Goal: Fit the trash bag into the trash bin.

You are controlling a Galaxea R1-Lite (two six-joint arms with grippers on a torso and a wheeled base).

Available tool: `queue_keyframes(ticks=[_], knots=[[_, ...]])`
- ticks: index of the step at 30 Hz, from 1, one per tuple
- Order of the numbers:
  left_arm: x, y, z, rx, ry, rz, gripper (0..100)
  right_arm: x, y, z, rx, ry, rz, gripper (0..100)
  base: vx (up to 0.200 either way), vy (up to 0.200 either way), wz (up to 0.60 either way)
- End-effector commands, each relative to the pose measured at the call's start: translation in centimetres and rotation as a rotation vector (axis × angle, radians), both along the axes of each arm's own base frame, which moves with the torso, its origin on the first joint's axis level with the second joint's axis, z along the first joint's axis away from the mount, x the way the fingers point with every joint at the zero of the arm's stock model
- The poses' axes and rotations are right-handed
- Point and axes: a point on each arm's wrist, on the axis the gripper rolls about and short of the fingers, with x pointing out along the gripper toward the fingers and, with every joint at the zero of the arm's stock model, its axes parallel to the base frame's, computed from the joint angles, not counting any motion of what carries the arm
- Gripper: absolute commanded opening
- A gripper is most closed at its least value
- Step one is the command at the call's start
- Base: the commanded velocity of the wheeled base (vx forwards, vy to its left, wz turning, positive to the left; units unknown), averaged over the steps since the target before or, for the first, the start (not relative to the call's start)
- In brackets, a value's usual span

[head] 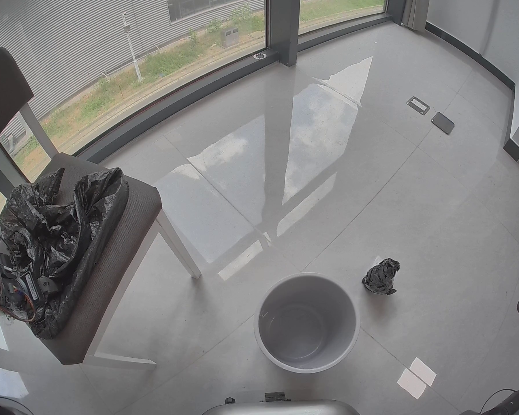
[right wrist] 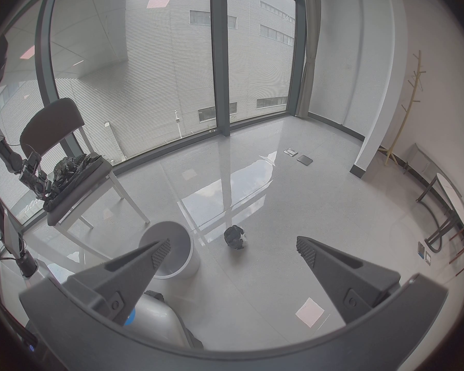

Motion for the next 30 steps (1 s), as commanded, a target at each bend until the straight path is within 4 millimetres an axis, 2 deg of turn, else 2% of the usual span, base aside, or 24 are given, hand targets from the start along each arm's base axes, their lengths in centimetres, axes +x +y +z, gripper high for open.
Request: queue_keyframes(ticks=[1,10,15,16,18,19,21,22,24,25,30], knots=[[-0.3,-0.1,0.1,-0.001,-0.004,-0.001,0,0.0,0.0,0.0,0.000,0.002,0.000,100,0.000,0.000,0.00],[-1.0,-0.7,1.3,0.031,-0.064,-0.017,0,0.0,0.0,-0.4,-0.001,0.011,0.001,100,0.000,0.000,0.00],[-1.6,-2.2,3.6,0.067,-0.173,-0.095,0,0.2,0.0,0.0,-0.003,0.011,0.000,100,0.000,0.000,0.00],[-1.9,-3.2,4.8,0.083,-0.231,-0.147,0,0.8,0.0,0.5,-0.009,0.022,0.005,100,0.000,0.000,0.00],[-2.0,-3.4,5.1,0.086,-0.244,-0.159,0,0.9,0.0,0.7,-0.010,0.026,0.007,100,0.000,0.000,0.00],[-2.2,-4.6,6.6,0.094,-0.308,-0.231,0,2.4,-0.1,1.5,-0.028,0.059,0.013,100,0.000,0.000,0.00],[-2.3,-5.0,7.2,0.096,-0.326,-0.256,0,2.8,-0.1,1.9,-0.042,0.065,0.018,100,0.000,0.000,0.00],[-2.7,-5.8,8.6,0.096,-0.365,-0.304,0,3.6,-0.1,2.7,-0.083,0.064,0.037,100,0.000,0.000,0.00],[-3.0,-6.3,9.4,0.093,-0.380,-0.337,0,4.1,0.0,3.2,-0.111,0.063,0.059,100,0.000,0.000,0.00],[-3.4,-7.0,10.5,0.085,-0.392,-0.384,0,4.8,0.0,3.7,-0.151,0.065,0.085,100,0.000,0.000,0.00],[-4.9,-8.6,12.9,0.072,-0.457,-0.504,0,6.1,0.8,4.4,-0.173,0.075,0.232,100,0.000,0.000,0.00]])
